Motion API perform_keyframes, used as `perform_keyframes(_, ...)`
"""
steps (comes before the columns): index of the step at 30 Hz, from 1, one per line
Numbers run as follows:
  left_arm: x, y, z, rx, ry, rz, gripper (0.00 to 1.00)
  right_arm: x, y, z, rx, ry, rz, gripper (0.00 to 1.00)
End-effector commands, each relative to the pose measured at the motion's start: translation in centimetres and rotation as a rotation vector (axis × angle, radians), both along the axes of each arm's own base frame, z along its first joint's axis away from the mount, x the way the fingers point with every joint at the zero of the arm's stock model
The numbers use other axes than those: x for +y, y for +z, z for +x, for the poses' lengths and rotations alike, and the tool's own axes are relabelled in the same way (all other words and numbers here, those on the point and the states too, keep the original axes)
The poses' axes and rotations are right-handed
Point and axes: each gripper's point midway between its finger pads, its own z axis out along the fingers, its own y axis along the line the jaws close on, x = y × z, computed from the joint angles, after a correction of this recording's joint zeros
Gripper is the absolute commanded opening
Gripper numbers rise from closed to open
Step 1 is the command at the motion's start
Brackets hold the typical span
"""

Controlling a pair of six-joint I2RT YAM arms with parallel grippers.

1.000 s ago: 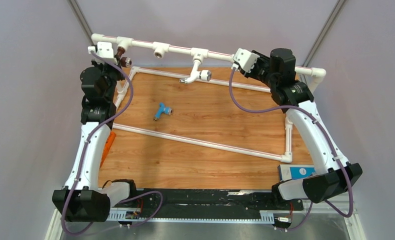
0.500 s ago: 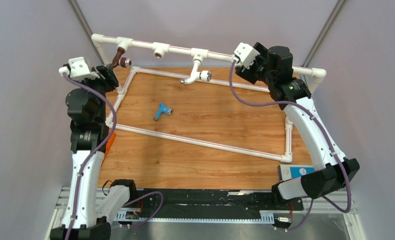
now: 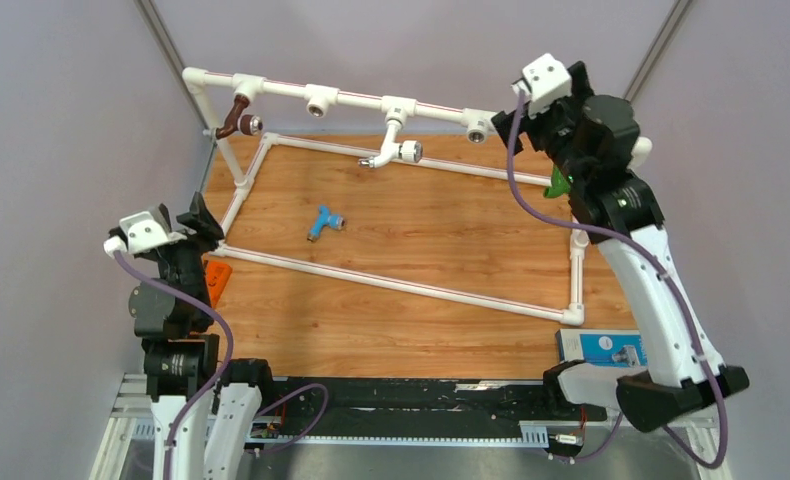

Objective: Install the water faucets

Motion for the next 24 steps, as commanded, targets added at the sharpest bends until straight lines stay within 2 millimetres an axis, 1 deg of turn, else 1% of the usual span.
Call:
perform_keyframes(1,-0.4,0.3,-1.6,-0.096,-0.014,0.060,0.66,-3.6,7.4,-5.3,-0.254,-0.120,0.309,1.00)
perform_keyframes(2,-0.4,-0.3,-1.9,-0.104,-0.015,0.066,0.66,-4.2,7.5,-6.2,-0.286,-0.134,0.356,1.00)
perform_keyframes(3,-0.5,0.2,-2.3,-0.140,-0.019,0.070,0.66,-4.7,8.0,-7.7,-0.327,-0.128,0.389,1.00)
perform_keyframes(4,-0.7,0.1,-2.8,-0.166,-0.030,0.079,0.66,-5.0,8.1,-8.8,-0.368,-0.118,0.417,1.00)
perform_keyframes(5,-1.0,0.1,-3.1,-0.185,-0.043,0.082,0.66,-5.6,8.6,-10.4,-0.422,-0.112,0.455,1.00)
perform_keyframes(8,-1.2,-0.8,-4.1,-0.229,-0.059,0.063,0.66,-7.3,6.9,-13.5,-0.494,-0.130,0.518,1.00)
perform_keyframes(11,-1.0,-2.1,-4.4,-0.251,-0.061,-0.007,0.69,-8.8,3.8,-15.1,-0.501,-0.180,0.540,1.00)
perform_keyframes(12,-1.1,-2.9,-4.3,-0.243,-0.065,-0.015,0.70,-9.2,2.6,-15.6,-0.492,-0.193,0.548,1.00)
perform_keyframes(13,-1.2,-3.1,-4.3,-0.246,-0.072,-0.030,0.70,-9.7,1.7,-16.2,-0.489,-0.209,0.561,1.00)
perform_keyframes(14,-1.0,-4.0,-4.1,-0.229,-0.065,-0.043,0.70,-10.1,0.1,-16.9,-0.479,-0.222,0.578,1.00)
perform_keyframes(15,-1.0,-4.3,-4.1,-0.233,-0.068,-0.065,0.70,-10.3,-1.1,-17.2,-0.466,-0.230,0.600,1.00)
perform_keyframes(18,-0.7,-6.5,-3.2,-0.194,-0.053,-0.107,0.71,-11.3,-3.7,-18.6,-0.465,-0.258,0.647,1.00)
perform_keyframes(19,-0.7,-6.9,-3.0,-0.190,-0.056,-0.121,0.71,-11.6,-4.5,-19.0,-0.461,-0.266,0.650,1.00)
perform_keyframes(21,-0.8,-8.4,-2.3,-0.163,-0.065,-0.144,0.71,-11.8,-6.1,-19.2,-0.441,-0.282,0.648,1.00)
perform_keyframes(22,-0.9,-8.7,-2.1,-0.157,-0.070,-0.151,0.72,-11.8,-7.2,-19.1,-0.413,-0.287,0.634,1.00)
perform_keyframes(23,-1.0,-9.4,-1.7,-0.146,-0.073,-0.161,0.71,-11.8,-7.9,-19.2,-0.399,-0.291,0.630,1.00)
perform_keyframes(24,-0.9,-9.6,-1.6,-0.143,-0.071,-0.165,0.72,-11.9,-8.4,-19.2,-0.388,-0.297,0.626,1.00)
